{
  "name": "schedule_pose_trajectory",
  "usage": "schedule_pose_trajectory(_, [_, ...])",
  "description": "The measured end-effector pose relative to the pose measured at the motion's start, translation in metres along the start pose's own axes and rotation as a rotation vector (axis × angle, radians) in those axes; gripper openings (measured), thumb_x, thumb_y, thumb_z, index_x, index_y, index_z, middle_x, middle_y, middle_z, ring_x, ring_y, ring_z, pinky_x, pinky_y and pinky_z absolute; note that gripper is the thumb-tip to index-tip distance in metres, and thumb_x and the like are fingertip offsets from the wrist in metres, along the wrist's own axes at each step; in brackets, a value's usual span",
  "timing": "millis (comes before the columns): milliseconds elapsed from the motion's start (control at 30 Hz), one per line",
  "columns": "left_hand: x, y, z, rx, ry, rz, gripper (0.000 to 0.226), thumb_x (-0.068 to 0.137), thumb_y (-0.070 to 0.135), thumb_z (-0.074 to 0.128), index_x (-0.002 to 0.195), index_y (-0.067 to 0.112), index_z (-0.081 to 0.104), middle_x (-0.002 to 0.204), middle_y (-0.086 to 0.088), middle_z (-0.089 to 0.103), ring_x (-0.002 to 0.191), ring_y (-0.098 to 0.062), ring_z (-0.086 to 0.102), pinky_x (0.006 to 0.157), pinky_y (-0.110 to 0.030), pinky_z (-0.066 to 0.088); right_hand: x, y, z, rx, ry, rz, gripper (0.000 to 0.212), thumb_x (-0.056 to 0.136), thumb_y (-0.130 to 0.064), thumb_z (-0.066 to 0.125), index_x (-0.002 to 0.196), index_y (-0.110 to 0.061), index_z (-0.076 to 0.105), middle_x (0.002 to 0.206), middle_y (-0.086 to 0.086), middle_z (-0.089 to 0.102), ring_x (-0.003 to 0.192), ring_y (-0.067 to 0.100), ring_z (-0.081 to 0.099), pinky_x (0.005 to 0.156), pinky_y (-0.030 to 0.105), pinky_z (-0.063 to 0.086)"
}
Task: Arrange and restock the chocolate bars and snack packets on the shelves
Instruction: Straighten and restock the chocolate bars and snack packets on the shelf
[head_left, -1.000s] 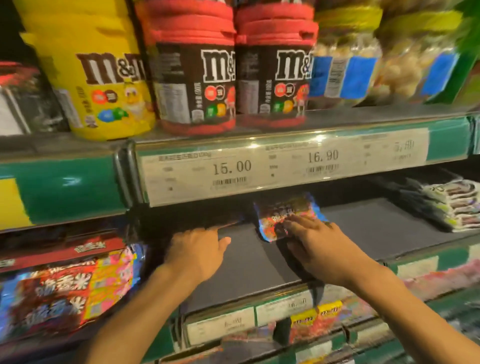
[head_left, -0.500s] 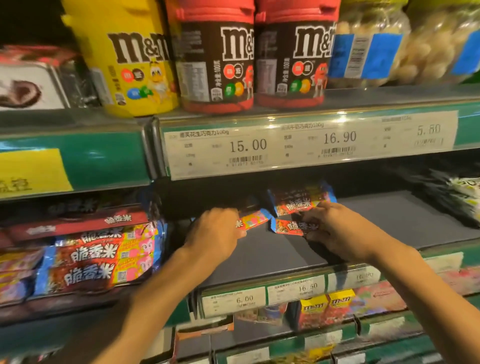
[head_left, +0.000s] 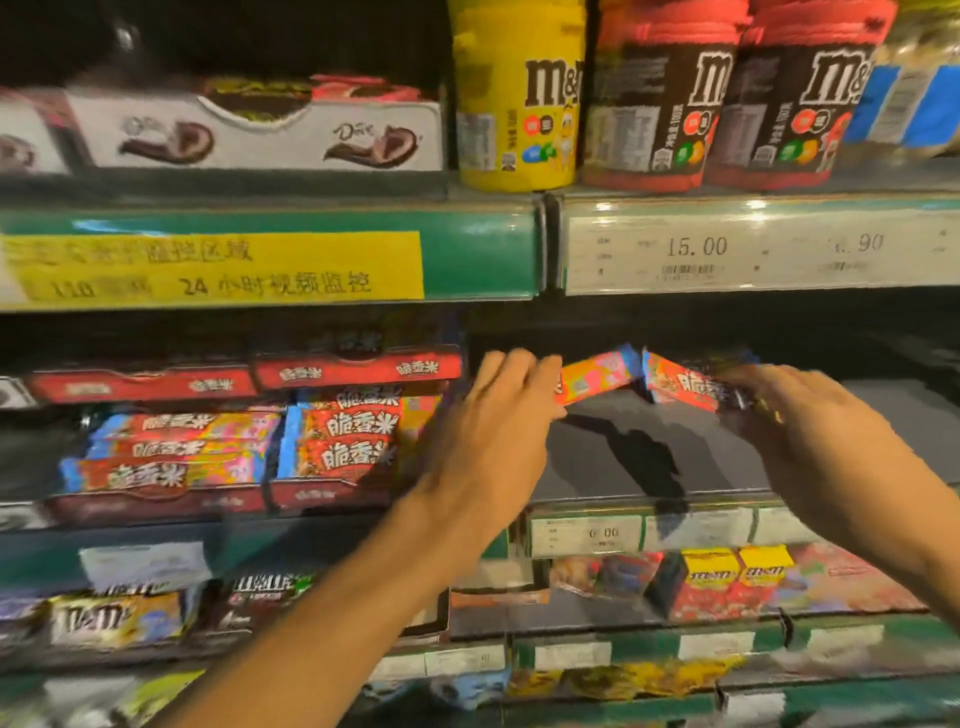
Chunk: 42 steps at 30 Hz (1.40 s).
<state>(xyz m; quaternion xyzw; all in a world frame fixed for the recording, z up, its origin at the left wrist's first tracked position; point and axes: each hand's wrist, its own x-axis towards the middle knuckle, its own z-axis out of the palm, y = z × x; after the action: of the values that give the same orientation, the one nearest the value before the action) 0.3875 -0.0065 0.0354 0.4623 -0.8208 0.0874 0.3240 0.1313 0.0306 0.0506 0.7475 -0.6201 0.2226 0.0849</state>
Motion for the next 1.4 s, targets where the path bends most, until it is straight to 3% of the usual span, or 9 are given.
schedule_pose_trajectory(100, [-0.033,-0.013,-0.039,-0.054,0.058,0.006,0.044,0.089,0.009,0.064,0.133,0.010,0.055,0.113,-0.004,0.056,0.105,-0.024,0.048,0.080,-0.046,0.051,-0.011,-0.042,-0.009,0.053,0.108,-0.028,0.033,0.089,-0.017,0.064,0.121,-0.014,0.062,0.110,0.009,0.067,0.099,0.024,0.049,0.071,0.034,0.039])
schedule_pose_trajectory(200, [-0.062,-0.031,-0.079,-0.005,0.129,-0.054,0.054,0.082,0.000,0.072,0.132,0.014,0.056,0.115,0.001,0.056,0.107,-0.018,0.046,0.084,-0.036,0.051,-0.015,-0.089,-0.014,0.130,0.173,-0.101,0.035,0.089,-0.025,0.053,0.120,-0.013,0.062,0.107,0.006,0.067,0.097,0.020,0.047,0.073,0.033,0.037])
schedule_pose_trajectory(367, [-0.095,-0.105,-0.127,0.177,0.262,-0.119,0.037,0.086,0.006,0.060,0.123,0.005,0.065,0.105,-0.013,0.063,0.095,-0.021,0.041,0.083,-0.027,0.035,-0.006,-0.149,-0.007,0.108,0.173,-0.190,0.036,0.091,-0.024,0.055,0.123,-0.010,0.062,0.107,0.010,0.066,0.097,0.021,0.046,0.071,0.031,0.034])
schedule_pose_trajectory(533, [-0.114,-0.164,-0.158,0.289,0.230,-0.174,0.028,0.091,0.004,0.060,0.119,0.003,0.065,0.103,-0.017,0.063,0.094,-0.032,0.046,0.088,-0.032,0.033,0.019,-0.196,0.012,0.076,0.212,-0.300,0.039,0.090,-0.024,0.055,0.125,-0.007,0.061,0.110,0.012,0.066,0.099,0.031,0.051,0.081,0.042,0.042])
schedule_pose_trajectory(767, [-0.094,-0.199,-0.179,0.422,0.164,-0.181,0.014,0.087,0.002,0.068,0.083,-0.012,0.069,0.073,-0.033,0.063,0.069,-0.049,0.059,0.068,-0.050,0.050,0.070,-0.243,0.033,-0.096,0.199,-0.297,0.032,0.095,-0.027,0.058,0.125,-0.015,0.060,0.100,0.020,0.069,0.088,0.046,0.061,0.065,0.046,0.050])
schedule_pose_trajectory(867, [-0.087,-0.219,-0.174,0.384,0.056,-0.406,0.026,0.096,0.026,0.057,0.105,0.003,0.067,0.094,-0.029,0.064,0.089,-0.047,0.056,0.081,-0.050,0.047,0.084,-0.251,0.035,-0.084,0.153,-0.262,0.036,0.098,-0.031,0.056,0.133,-0.024,0.057,0.115,0.017,0.068,0.094,0.048,0.060,0.067,0.045,0.048])
schedule_pose_trajectory(933, [-0.085,-0.222,-0.170,0.388,0.003,-0.440,0.028,0.096,0.026,0.051,0.112,0.008,0.065,0.099,-0.028,0.064,0.093,-0.046,0.056,0.085,-0.049,0.047,0.088,-0.254,0.038,-0.070,0.142,-0.240,0.036,0.099,-0.029,0.054,0.134,-0.028,0.057,0.123,0.013,0.066,0.100,0.047,0.059,0.071,0.045,0.050])
schedule_pose_trajectory(1133, [-0.103,-0.207,-0.154,0.401,0.148,-0.273,0.027,0.099,0.021,0.048,0.106,0.008,0.071,0.083,-0.023,0.063,0.077,-0.034,0.050,0.082,-0.048,0.042,0.074,-0.263,0.053,-0.099,0.272,-0.248,0.031,0.093,-0.018,0.042,0.110,-0.017,0.069,0.091,0.015,0.069,0.079,0.044,0.057,0.058,0.039,0.041])
schedule_pose_trajectory(1400, [-0.110,-0.188,-0.155,0.465,-0.118,-0.346,0.067,0.096,0.059,0.012,0.120,0.016,0.056,0.110,-0.010,0.063,0.106,-0.032,0.054,0.102,-0.047,0.035,0.045,-0.288,0.066,-0.151,0.126,-0.135,0.050,0.098,-0.056,0.031,0.118,-0.017,0.054,0.112,0.006,0.063,0.108,0.031,0.055,0.099,0.048,0.035])
